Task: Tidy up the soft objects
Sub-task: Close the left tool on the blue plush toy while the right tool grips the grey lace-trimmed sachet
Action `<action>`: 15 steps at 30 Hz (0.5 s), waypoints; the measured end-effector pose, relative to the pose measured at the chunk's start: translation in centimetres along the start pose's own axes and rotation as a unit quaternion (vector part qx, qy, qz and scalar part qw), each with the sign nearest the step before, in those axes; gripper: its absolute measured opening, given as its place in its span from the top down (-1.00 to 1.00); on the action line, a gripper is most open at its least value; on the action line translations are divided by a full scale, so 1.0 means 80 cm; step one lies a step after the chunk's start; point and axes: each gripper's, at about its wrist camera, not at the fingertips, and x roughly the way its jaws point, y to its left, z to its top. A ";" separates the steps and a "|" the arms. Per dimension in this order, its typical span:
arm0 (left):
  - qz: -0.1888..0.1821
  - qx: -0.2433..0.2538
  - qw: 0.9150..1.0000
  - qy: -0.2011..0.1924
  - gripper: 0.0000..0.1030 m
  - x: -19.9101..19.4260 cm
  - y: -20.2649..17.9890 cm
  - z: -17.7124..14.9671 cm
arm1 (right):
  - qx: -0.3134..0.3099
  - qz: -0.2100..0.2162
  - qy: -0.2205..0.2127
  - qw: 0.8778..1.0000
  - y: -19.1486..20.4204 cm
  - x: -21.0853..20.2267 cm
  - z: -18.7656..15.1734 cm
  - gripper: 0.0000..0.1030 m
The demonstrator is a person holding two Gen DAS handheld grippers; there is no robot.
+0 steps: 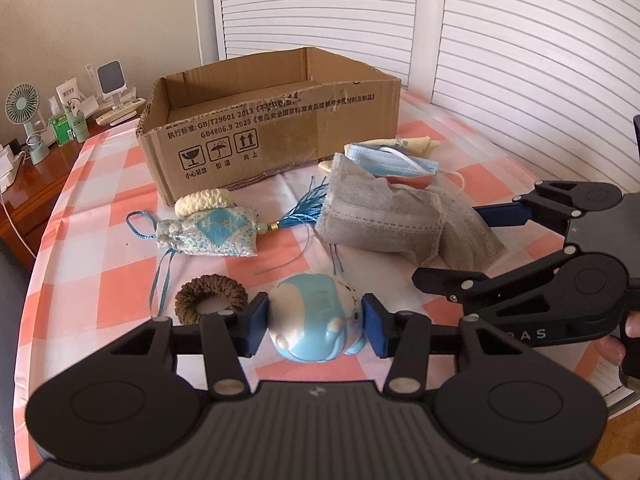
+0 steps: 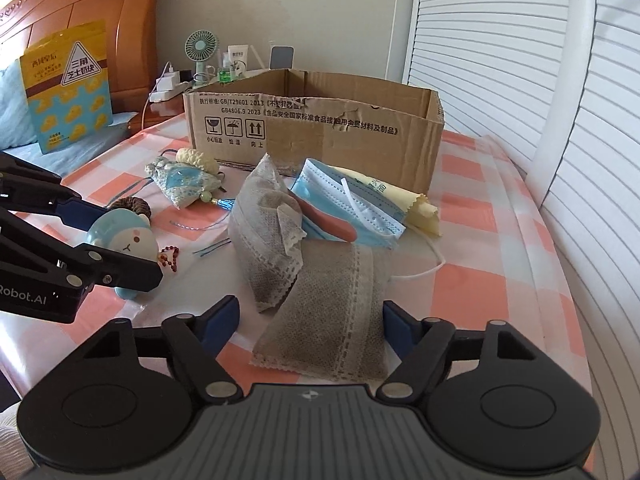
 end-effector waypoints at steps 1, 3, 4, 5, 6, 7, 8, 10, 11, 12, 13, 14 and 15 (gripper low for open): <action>-0.002 0.001 1.000 0.000 0.05 -0.001 0.000 -0.001 | 0.001 0.000 0.000 1.000 -0.001 -0.003 -0.001 -0.40; -0.006 0.002 1.000 0.000 0.05 -0.002 0.000 -0.002 | 0.009 0.003 0.001 1.000 -0.004 -0.012 -0.005 -0.14; -0.010 0.003 1.000 0.001 0.05 -0.002 -0.001 -0.002 | 0.013 0.001 0.002 1.000 -0.005 -0.016 -0.008 -0.10; -0.012 0.005 1.000 0.002 0.05 -0.002 -0.002 -0.003 | 0.015 -0.002 0.002 1.000 -0.005 -0.021 -0.011 -0.02; -0.014 0.007 1.000 0.002 0.05 -0.003 -0.002 -0.003 | 0.016 -0.002 0.003 1.000 -0.006 -0.026 -0.014 -0.01; -0.016 0.010 1.000 0.001 0.05 -0.003 -0.003 -0.004 | 0.018 0.000 0.003 1.000 -0.006 -0.030 -0.016 -0.01; -0.019 0.012 1.000 0.001 0.05 -0.004 -0.004 -0.005 | 0.020 0.000 0.003 1.000 -0.007 -0.033 -0.019 -0.01; -0.023 0.013 1.000 0.000 0.04 -0.005 -0.005 -0.006 | 0.022 -0.001 0.000 1.000 -0.009 -0.037 -0.023 -0.01; -0.024 0.014 1.000 -0.001 0.04 -0.005 -0.005 -0.007 | 0.020 -0.002 -0.002 1.000 -0.010 -0.038 -0.023 -0.01; -0.024 0.015 1.000 -0.003 0.04 -0.005 -0.005 -0.008 | 0.020 -0.004 -0.005 1.000 -0.010 -0.037 -0.024 -0.03; -0.024 0.014 1.000 -0.003 0.04 -0.005 -0.005 -0.009 | 0.019 -0.004 -0.008 1.000 -0.010 -0.035 -0.024 -0.05; -0.025 0.013 1.000 -0.004 0.04 -0.005 -0.005 -0.010 | 0.017 -0.005 -0.012 1.000 -0.010 -0.033 -0.024 -0.07; -0.024 0.011 1.000 -0.004 0.03 -0.004 -0.005 -0.010 | 0.015 -0.006 -0.015 1.000 -0.009 -0.030 -0.023 -0.08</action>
